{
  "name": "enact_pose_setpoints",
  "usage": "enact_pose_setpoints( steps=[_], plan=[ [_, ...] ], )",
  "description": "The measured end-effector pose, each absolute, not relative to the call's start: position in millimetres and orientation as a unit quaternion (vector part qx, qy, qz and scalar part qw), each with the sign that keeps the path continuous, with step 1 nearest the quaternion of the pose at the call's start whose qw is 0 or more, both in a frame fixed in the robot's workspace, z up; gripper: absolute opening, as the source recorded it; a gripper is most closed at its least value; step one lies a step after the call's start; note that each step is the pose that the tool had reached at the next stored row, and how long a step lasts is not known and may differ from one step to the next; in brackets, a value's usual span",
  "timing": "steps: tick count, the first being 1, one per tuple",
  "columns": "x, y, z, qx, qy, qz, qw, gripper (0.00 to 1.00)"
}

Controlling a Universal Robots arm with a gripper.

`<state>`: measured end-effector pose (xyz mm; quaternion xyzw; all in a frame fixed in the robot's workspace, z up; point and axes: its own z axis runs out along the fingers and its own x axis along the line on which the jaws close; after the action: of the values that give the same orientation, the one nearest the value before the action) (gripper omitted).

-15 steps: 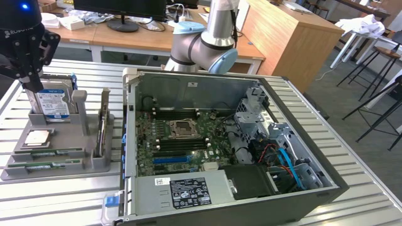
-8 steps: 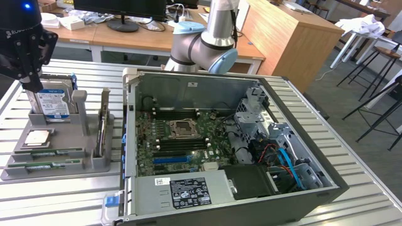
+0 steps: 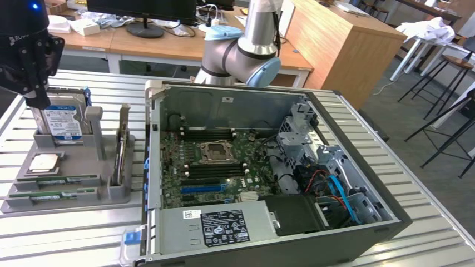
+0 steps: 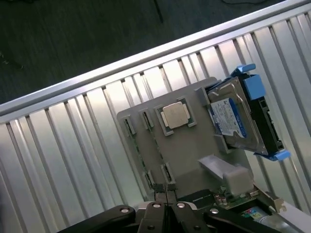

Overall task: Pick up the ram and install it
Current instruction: 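Pick up the ram and move it above insertion slot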

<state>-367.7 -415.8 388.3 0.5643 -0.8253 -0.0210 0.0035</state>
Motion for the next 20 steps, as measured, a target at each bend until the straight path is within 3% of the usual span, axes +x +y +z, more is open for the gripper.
enact_pose_setpoints(
  steps=[20],
  plan=[
    [-367.9, -415.8, 388.2, 0.672, -0.74, -0.016, 0.009, 0.1]
  ],
)
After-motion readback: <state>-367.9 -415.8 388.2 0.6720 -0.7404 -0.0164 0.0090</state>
